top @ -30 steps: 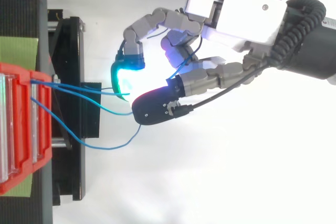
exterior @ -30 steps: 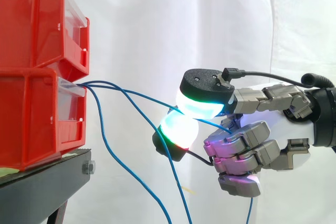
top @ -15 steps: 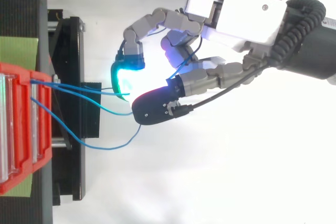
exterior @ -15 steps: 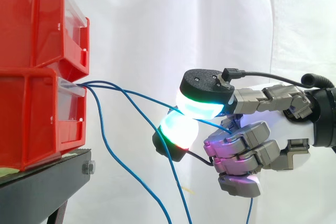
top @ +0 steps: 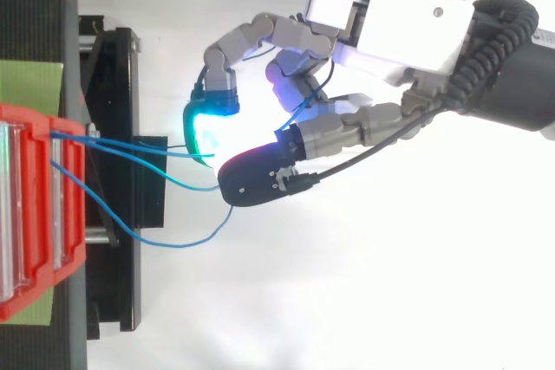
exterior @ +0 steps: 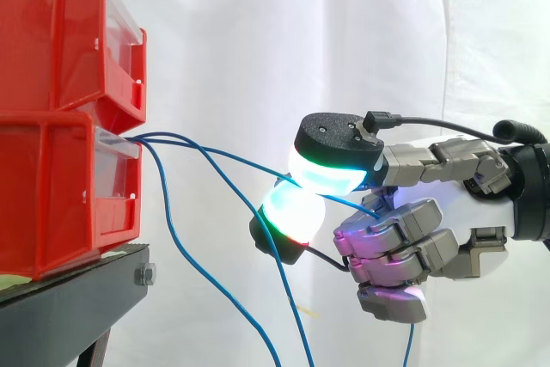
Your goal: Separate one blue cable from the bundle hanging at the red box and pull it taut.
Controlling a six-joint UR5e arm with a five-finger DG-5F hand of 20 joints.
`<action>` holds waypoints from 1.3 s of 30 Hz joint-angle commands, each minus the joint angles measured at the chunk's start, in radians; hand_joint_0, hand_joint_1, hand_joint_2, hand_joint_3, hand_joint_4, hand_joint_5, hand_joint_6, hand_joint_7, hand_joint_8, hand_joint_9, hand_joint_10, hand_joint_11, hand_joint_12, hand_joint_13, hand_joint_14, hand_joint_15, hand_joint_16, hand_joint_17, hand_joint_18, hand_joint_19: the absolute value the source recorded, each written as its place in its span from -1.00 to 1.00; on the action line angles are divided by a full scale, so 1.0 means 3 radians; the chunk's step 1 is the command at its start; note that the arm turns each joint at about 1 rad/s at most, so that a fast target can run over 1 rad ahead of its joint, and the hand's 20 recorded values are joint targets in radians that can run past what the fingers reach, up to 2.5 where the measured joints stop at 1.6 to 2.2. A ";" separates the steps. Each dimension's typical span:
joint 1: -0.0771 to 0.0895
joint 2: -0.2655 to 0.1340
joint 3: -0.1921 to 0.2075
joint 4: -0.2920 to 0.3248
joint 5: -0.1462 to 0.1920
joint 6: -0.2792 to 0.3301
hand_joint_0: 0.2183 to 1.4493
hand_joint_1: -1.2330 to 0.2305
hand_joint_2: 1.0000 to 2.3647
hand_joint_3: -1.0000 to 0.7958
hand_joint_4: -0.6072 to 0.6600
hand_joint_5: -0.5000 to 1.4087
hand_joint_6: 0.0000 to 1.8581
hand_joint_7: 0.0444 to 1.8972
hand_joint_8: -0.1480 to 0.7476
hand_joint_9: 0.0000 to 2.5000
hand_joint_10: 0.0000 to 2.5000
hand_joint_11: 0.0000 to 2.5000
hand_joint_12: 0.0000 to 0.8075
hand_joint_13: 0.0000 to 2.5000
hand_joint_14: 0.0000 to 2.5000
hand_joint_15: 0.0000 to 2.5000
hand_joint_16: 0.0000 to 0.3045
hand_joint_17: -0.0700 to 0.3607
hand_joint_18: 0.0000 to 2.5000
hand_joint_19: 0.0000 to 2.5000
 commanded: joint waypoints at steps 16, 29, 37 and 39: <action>0.0000 -0.0002 -0.0005 0.0000 0.0000 0.0000 -0.24 -0.26 -0.99 0.04 -0.13 -0.65 0.04 0.20 0.11 -0.35 0.59 -0.19 0.00 -0.31 0.45 -0.17 -0.67 -0.15 -0.09 0.12; 0.0000 -0.0002 0.0000 0.0000 0.0000 0.0000 -0.24 -0.27 -0.99 0.03 -0.14 -0.65 0.04 0.19 0.12 -0.35 0.60 -0.18 -0.01 -0.31 0.44 -0.17 -0.67 -0.15 -0.09 0.12; 0.0000 0.0003 0.0000 0.0000 0.0000 0.0000 -0.24 -0.26 -0.99 0.04 -0.14 -0.65 0.04 0.19 0.12 -0.35 0.60 -0.18 0.00 -0.31 0.44 -0.16 -0.67 -0.15 -0.09 0.12; 0.0000 -0.0002 0.0000 0.0000 0.0000 0.0000 -0.24 -0.26 -0.99 0.04 -0.14 -0.65 0.04 0.19 0.12 -0.35 0.60 -0.19 0.01 -0.31 0.44 -0.17 -0.67 -0.15 -0.09 0.12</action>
